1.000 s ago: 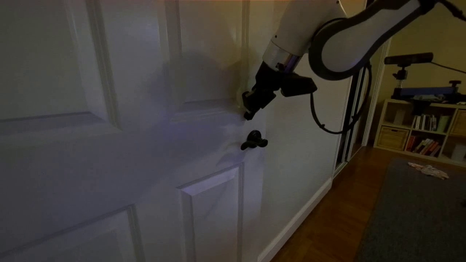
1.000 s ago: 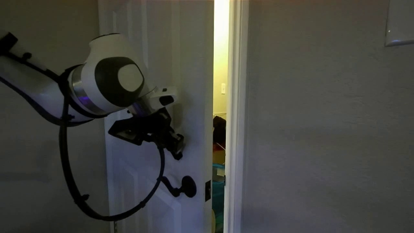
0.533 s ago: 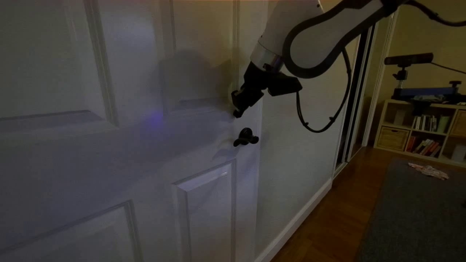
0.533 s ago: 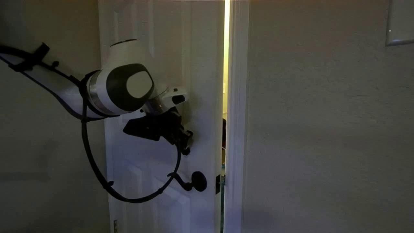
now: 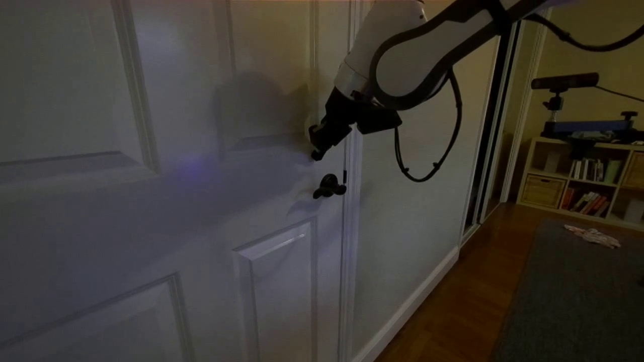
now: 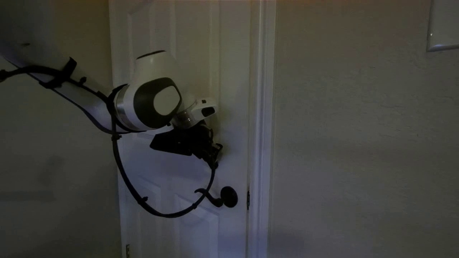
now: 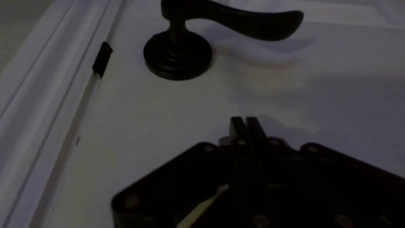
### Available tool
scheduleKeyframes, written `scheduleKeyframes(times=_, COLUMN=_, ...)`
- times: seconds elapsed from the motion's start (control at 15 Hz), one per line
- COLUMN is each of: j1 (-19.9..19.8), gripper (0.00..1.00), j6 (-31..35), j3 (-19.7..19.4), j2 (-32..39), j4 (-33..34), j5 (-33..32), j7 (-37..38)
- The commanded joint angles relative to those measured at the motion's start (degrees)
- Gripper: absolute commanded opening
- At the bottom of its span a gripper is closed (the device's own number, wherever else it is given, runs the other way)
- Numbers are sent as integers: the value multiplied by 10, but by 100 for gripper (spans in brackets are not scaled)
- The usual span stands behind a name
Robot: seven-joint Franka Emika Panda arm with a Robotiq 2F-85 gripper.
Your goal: Close the open door
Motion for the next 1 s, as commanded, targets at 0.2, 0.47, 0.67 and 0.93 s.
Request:
scheduleKeyframes(times=0.2, j1=15, gripper=7, j6=-19, j3=-9, j2=18, j4=37, j5=27, j7=-38)
scheduleKeyframes(times=0.47, j1=9, gripper=32, j6=-71, j3=20, j2=-44, j4=-49, j5=47, j7=-68)
scheduleKeyframes(times=0.67, j1=13, gripper=51, j6=-125, j3=42, j2=-88, j4=-113, j5=74, j7=-83)
scheduleKeyframes(times=0.93, j1=39, gripper=76, j6=-198, j3=41, j2=-162, j4=-207, j5=77, j7=-60)
